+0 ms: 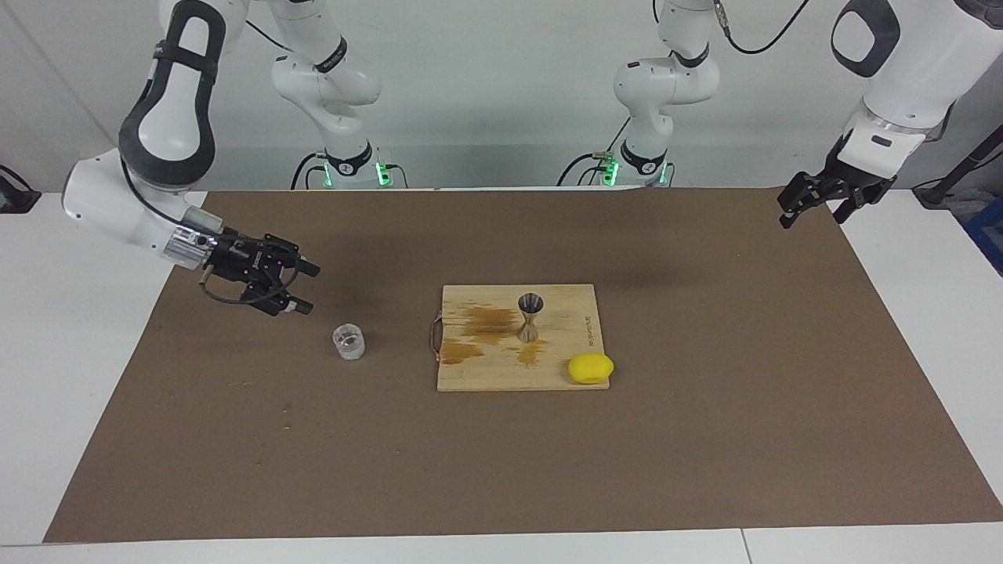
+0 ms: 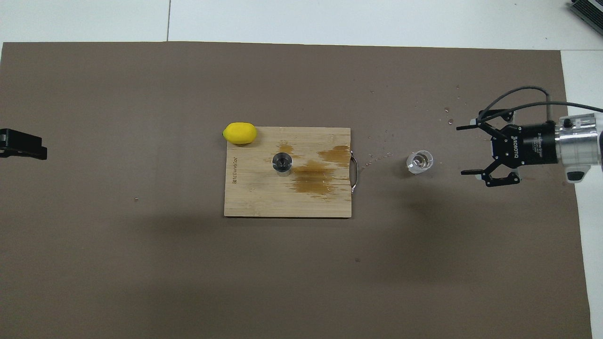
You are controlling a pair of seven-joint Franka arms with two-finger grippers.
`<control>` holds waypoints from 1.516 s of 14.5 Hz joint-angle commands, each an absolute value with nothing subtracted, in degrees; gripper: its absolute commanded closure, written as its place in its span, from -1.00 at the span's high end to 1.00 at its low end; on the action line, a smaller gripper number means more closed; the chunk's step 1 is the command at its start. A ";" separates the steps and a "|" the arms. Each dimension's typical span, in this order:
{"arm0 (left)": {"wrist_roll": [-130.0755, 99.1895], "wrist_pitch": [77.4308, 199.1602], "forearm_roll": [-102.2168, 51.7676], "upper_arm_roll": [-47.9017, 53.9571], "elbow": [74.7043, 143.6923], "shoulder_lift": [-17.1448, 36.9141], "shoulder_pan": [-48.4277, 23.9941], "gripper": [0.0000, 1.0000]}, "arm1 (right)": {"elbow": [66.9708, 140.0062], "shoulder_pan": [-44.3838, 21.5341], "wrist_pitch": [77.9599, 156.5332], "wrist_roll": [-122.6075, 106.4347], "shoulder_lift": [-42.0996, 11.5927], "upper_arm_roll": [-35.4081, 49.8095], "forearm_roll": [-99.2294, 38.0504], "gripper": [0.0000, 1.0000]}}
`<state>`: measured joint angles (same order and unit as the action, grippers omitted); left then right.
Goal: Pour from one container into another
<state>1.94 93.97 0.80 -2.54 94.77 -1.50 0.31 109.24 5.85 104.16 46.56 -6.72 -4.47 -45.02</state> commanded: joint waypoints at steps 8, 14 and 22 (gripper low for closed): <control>1.05 89.91 1.14 -2.64 93.43 -4.75 0.09 1.00 | 102.40 -2.98 104.77 36.57 -1.94 -4.31 -12.69 0.99; 1.05 89.91 1.14 -2.55 93.43 -5.01 0.09 1.00 | 95.99 -2.90 95.56 15.51 -0.88 -4.57 -4.85 0.99; 1.14 90.00 1.14 -2.55 93.43 -5.01 0.09 1.00 | 90.18 -4.40 86.13 10.90 2.81 -6.42 0.00 1.00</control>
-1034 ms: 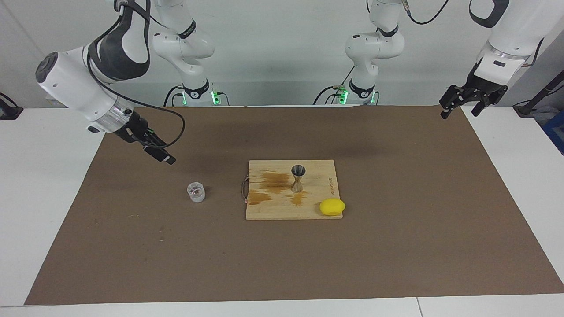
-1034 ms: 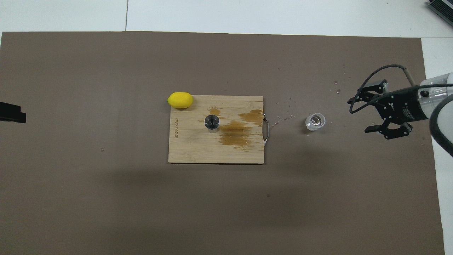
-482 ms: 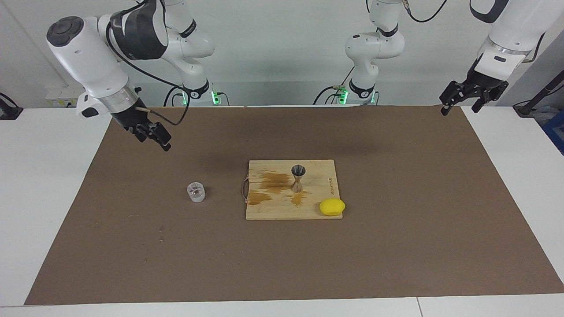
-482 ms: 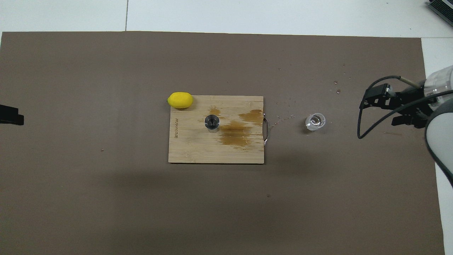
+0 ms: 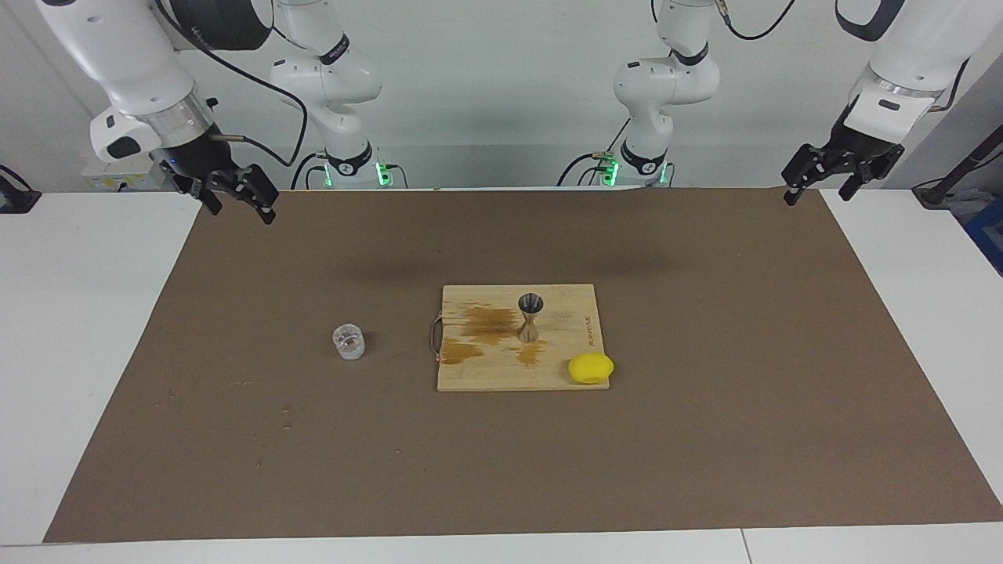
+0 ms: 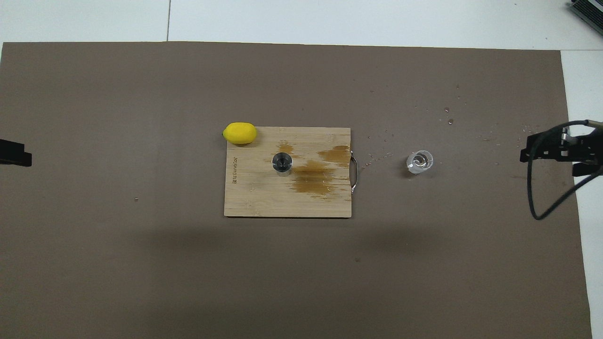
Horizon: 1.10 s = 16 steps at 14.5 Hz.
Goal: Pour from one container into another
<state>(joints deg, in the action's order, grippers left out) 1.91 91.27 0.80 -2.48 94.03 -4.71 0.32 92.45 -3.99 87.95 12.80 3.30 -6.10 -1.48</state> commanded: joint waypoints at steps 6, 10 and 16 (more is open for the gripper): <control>1.14 90.00 1.14 -2.64 93.43 -5.01 0.09 1.00 | 91.58 -3.33 86.31 7.03 2.64 -5.98 -1.23 1.00; 1.14 90.00 1.14 -2.72 93.52 -5.01 0.09 1.00 | 91.84 -4.12 86.04 7.38 2.90 -5.45 -0.36 1.00; 1.23 90.00 1.14 -2.81 93.52 -5.10 0.18 1.00 | 92.20 -6.76 86.04 7.38 4.04 -5.27 4.92 1.00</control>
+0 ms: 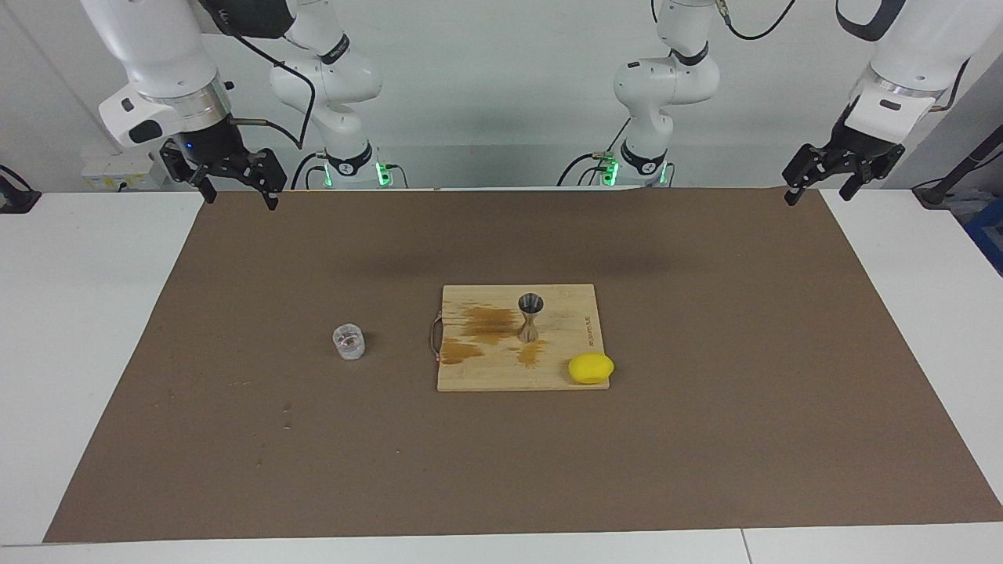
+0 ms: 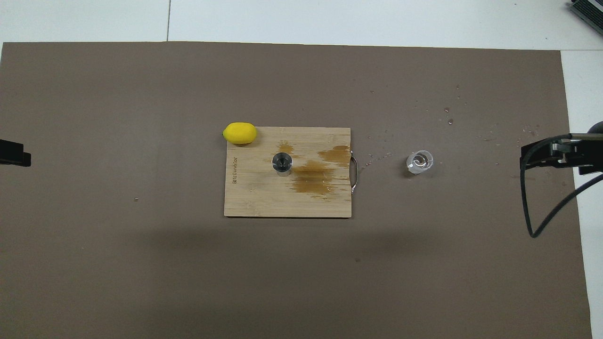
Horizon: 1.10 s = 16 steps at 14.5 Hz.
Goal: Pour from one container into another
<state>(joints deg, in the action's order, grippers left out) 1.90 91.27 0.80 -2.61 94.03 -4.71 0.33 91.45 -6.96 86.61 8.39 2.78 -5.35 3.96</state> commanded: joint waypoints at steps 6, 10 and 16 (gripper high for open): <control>1.14 90.17 1.14 -2.90 93.52 -5.10 0.26 1.00 | 92.28 -5.72 86.40 6.86 4.04 -5.54 1.50 1.00; 1.05 90.18 1.14 -2.64 93.52 -5.10 0.18 1.00 | 92.28 -4.48 86.57 6.68 3.96 -5.89 -3.17 1.00; 1.14 90.26 1.06 -2.46 93.52 -5.10 0.18 1.00 | 92.11 -4.83 87.97 5.01 3.87 -5.63 1.05 1.00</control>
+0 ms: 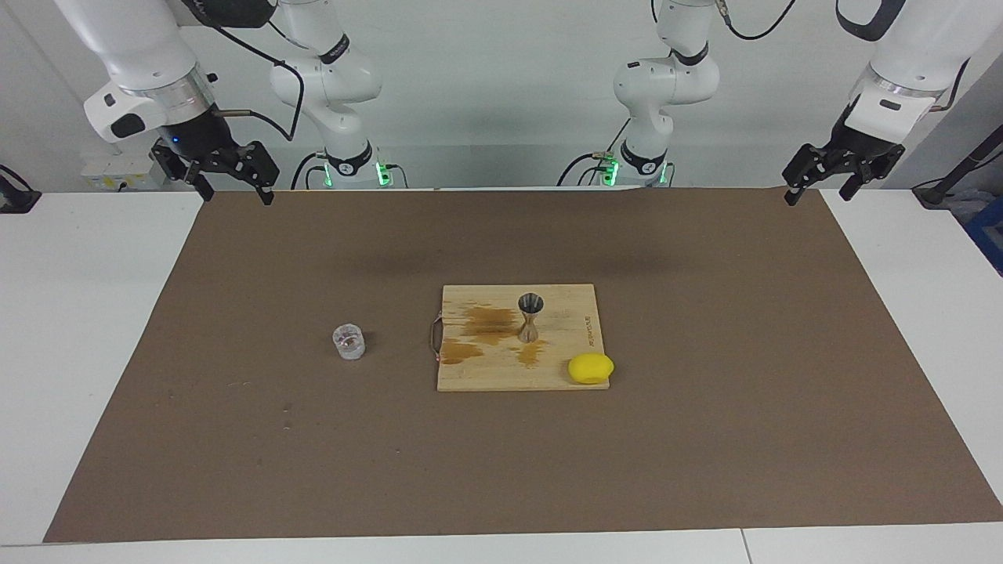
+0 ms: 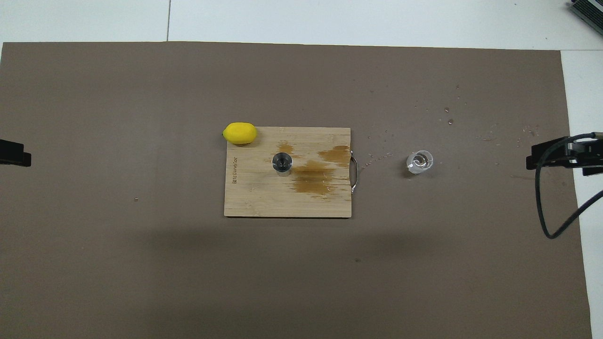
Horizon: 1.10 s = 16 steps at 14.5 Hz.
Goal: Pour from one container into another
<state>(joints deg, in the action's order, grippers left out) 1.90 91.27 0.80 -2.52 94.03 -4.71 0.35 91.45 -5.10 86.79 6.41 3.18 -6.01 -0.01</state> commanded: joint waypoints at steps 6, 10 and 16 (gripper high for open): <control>1.14 90.18 1.14 -2.55 93.60 -5.10 0.18 1.00 | 92.28 -5.18 89.47 4.92 3.87 -5.63 2.19 1.00; 1.14 90.18 1.06 -2.46 93.60 -5.27 0.18 1.00 | 92.29 -5.01 89.38 5.98 3.96 -5.10 2.90 1.00; 1.14 90.09 1.14 -2.55 93.60 -5.27 0.18 1.00 | 92.02 -4.57 88.77 5.97 4.04 -5.19 0.09 1.00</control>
